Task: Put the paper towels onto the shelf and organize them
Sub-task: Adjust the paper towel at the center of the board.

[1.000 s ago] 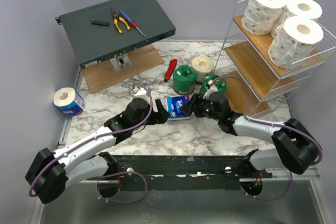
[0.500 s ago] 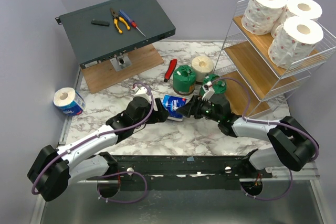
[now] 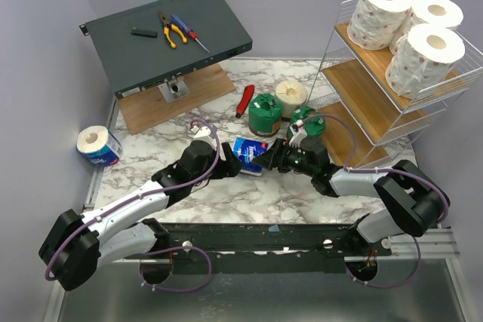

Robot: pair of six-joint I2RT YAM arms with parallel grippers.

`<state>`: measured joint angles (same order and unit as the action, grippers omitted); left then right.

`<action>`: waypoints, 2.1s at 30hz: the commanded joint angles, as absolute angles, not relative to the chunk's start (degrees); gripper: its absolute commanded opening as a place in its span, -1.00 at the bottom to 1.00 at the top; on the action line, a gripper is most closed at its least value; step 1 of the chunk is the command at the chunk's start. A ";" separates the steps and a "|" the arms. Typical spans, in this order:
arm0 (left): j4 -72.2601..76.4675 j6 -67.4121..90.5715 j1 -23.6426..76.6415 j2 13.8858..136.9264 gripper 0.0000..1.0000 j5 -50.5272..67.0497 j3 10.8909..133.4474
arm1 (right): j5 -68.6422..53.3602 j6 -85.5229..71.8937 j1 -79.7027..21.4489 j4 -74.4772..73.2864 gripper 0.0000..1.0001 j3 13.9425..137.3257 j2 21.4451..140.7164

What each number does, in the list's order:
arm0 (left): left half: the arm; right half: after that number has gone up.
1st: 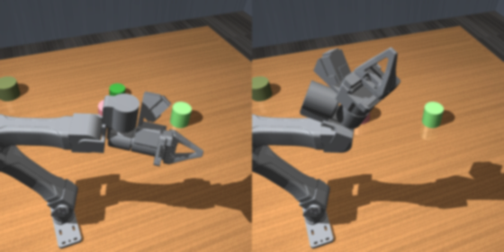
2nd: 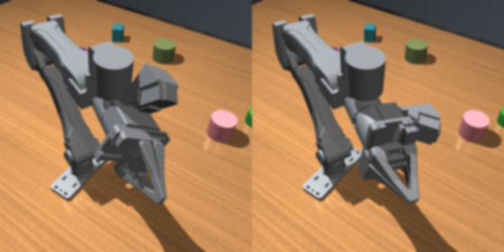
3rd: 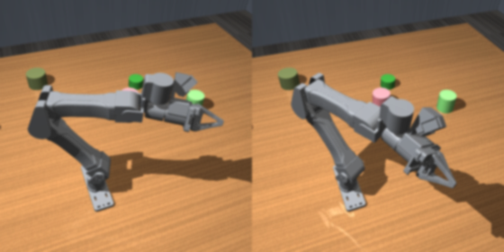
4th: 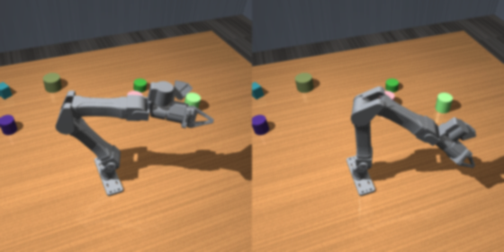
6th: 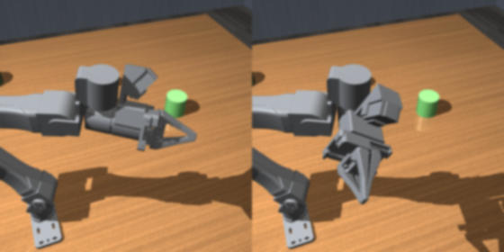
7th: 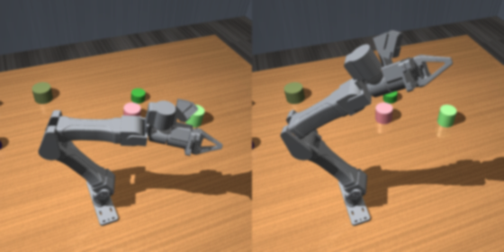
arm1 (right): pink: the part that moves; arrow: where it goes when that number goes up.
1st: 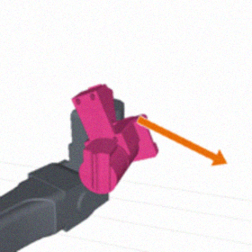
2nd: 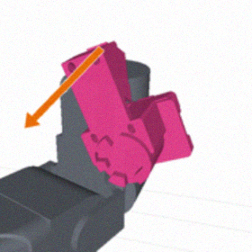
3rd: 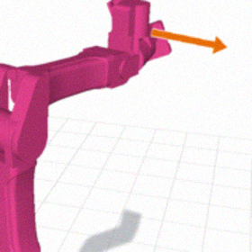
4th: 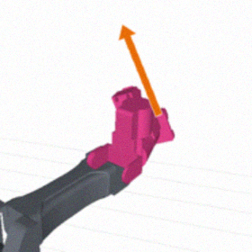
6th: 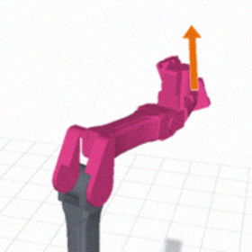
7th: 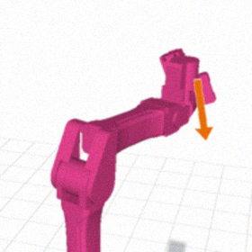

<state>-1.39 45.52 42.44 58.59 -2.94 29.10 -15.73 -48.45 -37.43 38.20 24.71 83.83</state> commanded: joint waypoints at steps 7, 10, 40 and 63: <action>-0.32 46.05 42.18 56.22 0.48 -1.97 27.29 | -20.43 -48.94 -37.35 53.67 0.22 22.21 88.25; -0.32 46.13 42.17 55.82 0.48 -1.96 26.75 | -20.82 -48.87 -37.35 55.94 0.22 21.86 89.45; -0.43 46.10 42.11 51.48 0.47 -3.68 24.46 | -15.26 -42.73 -37.44 45.12 -0.31 23.01 82.79; -1.99 46.24 41.79 49.90 0.47 -3.47 27.54 | 38.41 -24.49 -68.41 -30.44 -0.36 56.49 85.60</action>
